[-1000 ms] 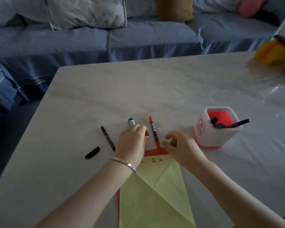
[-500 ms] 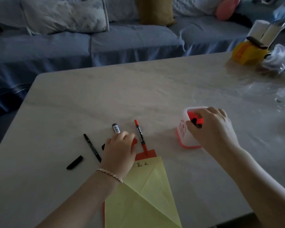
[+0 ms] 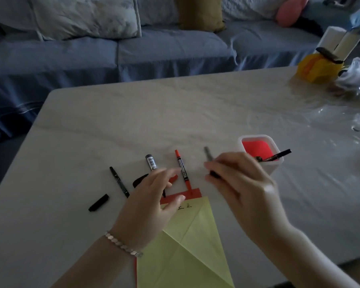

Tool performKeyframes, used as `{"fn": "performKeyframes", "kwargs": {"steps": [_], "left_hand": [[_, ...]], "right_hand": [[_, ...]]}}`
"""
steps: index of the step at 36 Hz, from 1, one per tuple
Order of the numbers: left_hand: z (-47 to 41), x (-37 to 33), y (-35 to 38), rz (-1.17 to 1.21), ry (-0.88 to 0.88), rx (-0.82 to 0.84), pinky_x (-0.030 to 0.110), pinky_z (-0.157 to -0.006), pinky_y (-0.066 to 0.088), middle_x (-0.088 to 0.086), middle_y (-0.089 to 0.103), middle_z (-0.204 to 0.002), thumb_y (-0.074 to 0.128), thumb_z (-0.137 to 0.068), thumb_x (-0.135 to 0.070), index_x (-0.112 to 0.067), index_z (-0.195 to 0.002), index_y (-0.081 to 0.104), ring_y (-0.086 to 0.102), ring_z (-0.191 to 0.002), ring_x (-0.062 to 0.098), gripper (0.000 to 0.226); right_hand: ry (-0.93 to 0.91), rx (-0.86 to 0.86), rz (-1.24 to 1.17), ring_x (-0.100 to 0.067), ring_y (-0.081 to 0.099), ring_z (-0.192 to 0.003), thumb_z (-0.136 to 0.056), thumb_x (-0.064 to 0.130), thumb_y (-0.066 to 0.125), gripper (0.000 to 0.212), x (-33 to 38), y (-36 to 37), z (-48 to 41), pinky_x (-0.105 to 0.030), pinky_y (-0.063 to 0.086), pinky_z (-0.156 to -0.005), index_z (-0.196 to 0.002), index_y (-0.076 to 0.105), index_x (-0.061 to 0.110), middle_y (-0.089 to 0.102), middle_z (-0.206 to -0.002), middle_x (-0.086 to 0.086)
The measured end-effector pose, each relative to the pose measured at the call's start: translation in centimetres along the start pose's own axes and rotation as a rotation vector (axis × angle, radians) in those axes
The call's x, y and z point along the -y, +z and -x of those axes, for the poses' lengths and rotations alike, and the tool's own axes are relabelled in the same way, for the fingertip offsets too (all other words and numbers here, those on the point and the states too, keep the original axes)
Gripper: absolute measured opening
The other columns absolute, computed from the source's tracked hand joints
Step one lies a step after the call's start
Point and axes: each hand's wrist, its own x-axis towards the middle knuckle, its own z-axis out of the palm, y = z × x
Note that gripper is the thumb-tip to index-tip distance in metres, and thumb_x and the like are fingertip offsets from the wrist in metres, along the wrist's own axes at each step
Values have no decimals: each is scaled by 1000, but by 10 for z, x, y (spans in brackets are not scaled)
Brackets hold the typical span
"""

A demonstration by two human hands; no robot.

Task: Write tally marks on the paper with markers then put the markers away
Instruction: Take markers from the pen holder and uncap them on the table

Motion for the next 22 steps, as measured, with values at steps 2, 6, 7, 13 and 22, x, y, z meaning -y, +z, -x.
{"fn": "performKeyframes", "kwargs": {"steps": [2,6,7,13,22], "left_hand": [[0,-2,-3,50,25,-14,4,-76,42,-14,49,-106,57,-78,-39,-25,-120,44,52,-85,-2,46],[5,-1,-10,92,104,-50,20,-64,49,-5,55,-97,45,-89,-34,-20,-108,54,54,-74,2,25],[7,1,-12,83,111,-64,24,-60,48,-3,56,-92,44,-90,-30,-18,-104,57,55,-71,5,22],[17,3,-16,148,27,-37,22,-67,50,-7,54,-92,45,-88,-26,-19,-94,57,57,-80,3,15],[39,10,1,15,-200,-6,22,-63,49,-12,57,-91,67,-73,-8,-22,-94,62,57,-68,7,26]], "right_hand": [[42,66,-126,-2,55,-84,-82,17,60,22,7,12,8,-8,43,-80,-96,71,3,63,-90,-9],[70,134,-287,6,53,-85,-84,23,60,24,20,33,21,-7,41,-82,-99,70,7,62,-92,-3],[79,144,-322,8,53,-85,-83,25,60,25,22,36,23,-7,42,-81,-99,69,8,62,-93,-1],[243,68,-496,1,63,-81,-78,25,62,17,26,43,27,-10,48,-74,-83,73,13,64,-87,12],[498,281,-364,-5,63,-73,-75,9,73,14,7,66,63,-6,46,-69,-87,72,15,61,-90,18]]}}
